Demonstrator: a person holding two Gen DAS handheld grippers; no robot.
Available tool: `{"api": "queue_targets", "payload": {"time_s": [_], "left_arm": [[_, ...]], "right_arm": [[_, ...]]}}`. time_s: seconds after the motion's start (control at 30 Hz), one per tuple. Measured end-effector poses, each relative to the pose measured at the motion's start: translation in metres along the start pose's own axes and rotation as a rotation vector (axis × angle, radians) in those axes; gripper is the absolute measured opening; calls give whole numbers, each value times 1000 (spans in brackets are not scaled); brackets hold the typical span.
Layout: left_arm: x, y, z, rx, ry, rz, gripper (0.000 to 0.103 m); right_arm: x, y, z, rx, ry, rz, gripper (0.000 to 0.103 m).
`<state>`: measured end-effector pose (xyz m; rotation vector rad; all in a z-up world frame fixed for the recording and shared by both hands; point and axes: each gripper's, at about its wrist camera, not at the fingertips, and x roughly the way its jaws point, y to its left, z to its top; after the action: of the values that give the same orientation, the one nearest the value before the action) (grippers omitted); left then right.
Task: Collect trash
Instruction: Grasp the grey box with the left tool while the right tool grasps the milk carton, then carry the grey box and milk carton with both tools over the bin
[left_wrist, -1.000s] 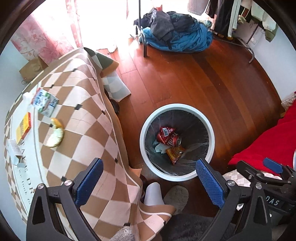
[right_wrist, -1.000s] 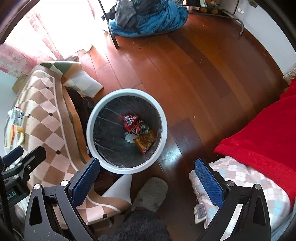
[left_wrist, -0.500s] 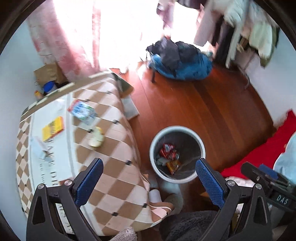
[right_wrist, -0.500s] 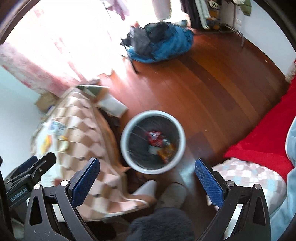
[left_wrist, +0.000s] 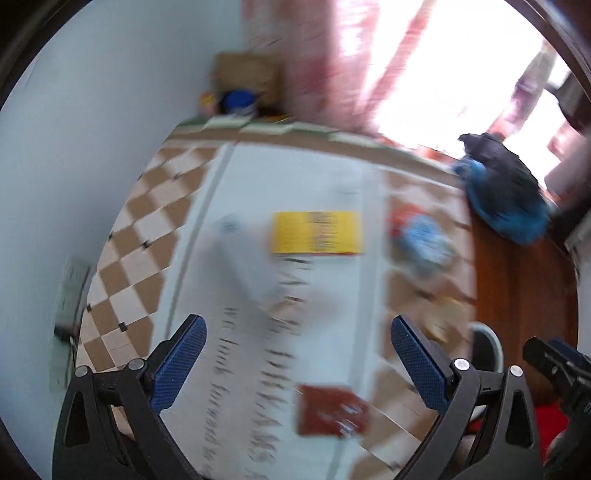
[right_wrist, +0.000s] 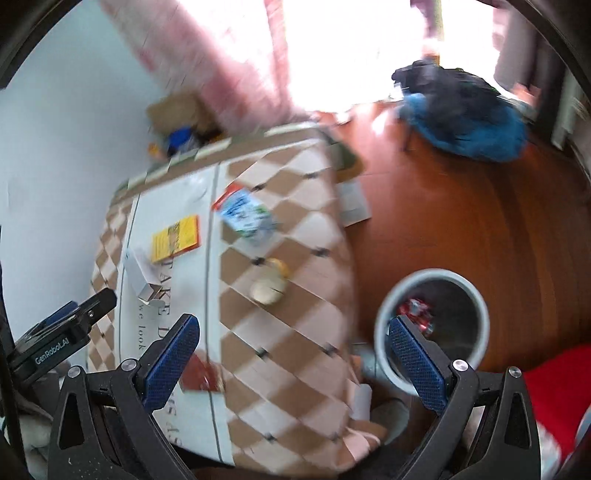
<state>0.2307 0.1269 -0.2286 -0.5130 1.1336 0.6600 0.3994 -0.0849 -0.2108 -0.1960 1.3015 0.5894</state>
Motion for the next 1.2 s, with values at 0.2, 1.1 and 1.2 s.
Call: {"api": "queue_targets", "payload": {"time_s": [0.2, 1.1, 1.2], "left_arm": [[74, 37, 25, -133, 105, -62, 101], [122, 42, 41, 153, 126, 43, 33], [120, 35, 37, 164, 113, 51, 32]], "right_arm": [[99, 55, 65, -163, 118, -103, 103], [189, 85, 93, -258, 319, -143, 70], [186, 93, 88, -292, 291, -156, 63]]}}
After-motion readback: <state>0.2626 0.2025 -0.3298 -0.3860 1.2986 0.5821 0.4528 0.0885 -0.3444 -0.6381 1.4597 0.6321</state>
